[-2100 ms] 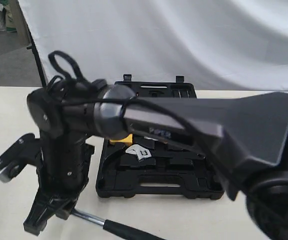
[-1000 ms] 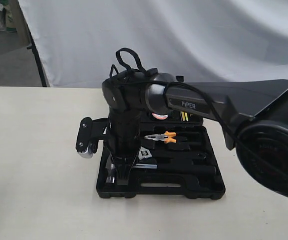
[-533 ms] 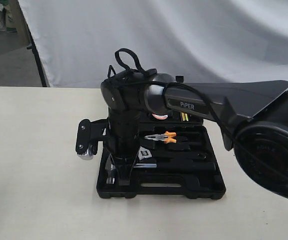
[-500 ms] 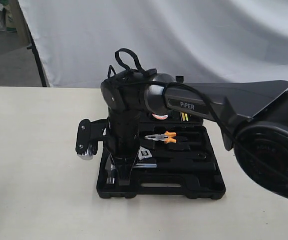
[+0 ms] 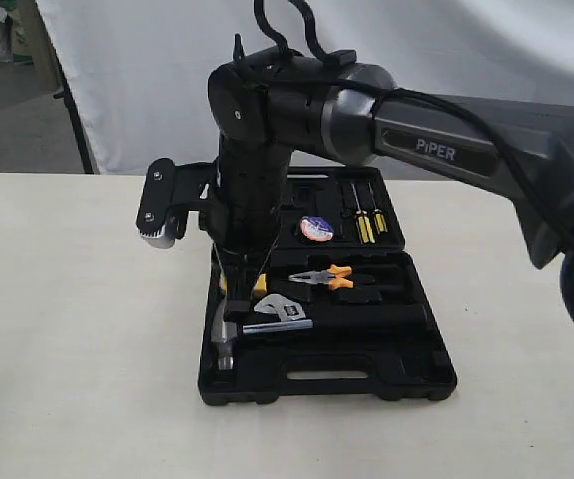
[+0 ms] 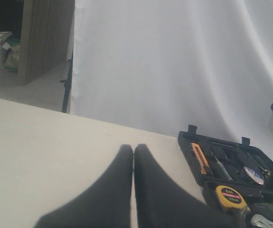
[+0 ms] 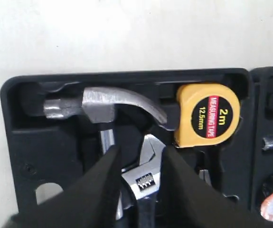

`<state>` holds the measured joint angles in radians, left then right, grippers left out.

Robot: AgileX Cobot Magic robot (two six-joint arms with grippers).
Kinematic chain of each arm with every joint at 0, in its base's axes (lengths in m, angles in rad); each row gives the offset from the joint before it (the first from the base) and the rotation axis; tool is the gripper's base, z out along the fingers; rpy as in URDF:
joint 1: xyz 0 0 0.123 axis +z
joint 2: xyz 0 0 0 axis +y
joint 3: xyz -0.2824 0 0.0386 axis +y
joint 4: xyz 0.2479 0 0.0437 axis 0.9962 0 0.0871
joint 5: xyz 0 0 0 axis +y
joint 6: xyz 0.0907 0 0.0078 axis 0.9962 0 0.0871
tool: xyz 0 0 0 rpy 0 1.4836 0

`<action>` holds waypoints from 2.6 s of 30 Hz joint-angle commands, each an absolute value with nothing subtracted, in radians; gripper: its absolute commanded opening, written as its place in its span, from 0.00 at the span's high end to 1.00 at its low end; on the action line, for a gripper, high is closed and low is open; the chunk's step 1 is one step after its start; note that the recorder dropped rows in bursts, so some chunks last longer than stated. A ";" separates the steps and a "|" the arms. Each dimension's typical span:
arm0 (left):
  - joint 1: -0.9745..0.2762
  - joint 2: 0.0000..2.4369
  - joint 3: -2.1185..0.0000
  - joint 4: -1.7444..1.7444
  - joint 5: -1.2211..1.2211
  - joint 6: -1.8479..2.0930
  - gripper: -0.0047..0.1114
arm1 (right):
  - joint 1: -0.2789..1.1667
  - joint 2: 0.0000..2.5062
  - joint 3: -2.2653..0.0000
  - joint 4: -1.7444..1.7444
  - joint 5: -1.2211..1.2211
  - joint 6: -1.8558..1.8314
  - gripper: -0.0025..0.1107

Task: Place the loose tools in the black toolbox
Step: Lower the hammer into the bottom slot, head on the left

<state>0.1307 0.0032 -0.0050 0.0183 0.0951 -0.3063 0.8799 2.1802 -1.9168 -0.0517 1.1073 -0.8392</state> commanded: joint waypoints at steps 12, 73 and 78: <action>0.156 0.000 -0.008 0.023 0.088 -0.311 0.95 | 0.881 2.385 -1.917 0.000 1.177 -0.838 0.98; 0.156 0.000 -0.008 0.023 0.088 -0.311 0.95 | 0.804 2.247 -1.917 0.051 1.221 -0.725 0.98; 0.156 0.000 -0.008 0.023 0.088 -0.311 0.95 | 0.804 2.225 -1.917 0.060 1.221 -0.717 0.98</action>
<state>0.1307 0.0032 -0.0050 0.0183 0.0951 -0.3063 0.8086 2.2389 -1.9173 0.0496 1.2138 -0.7261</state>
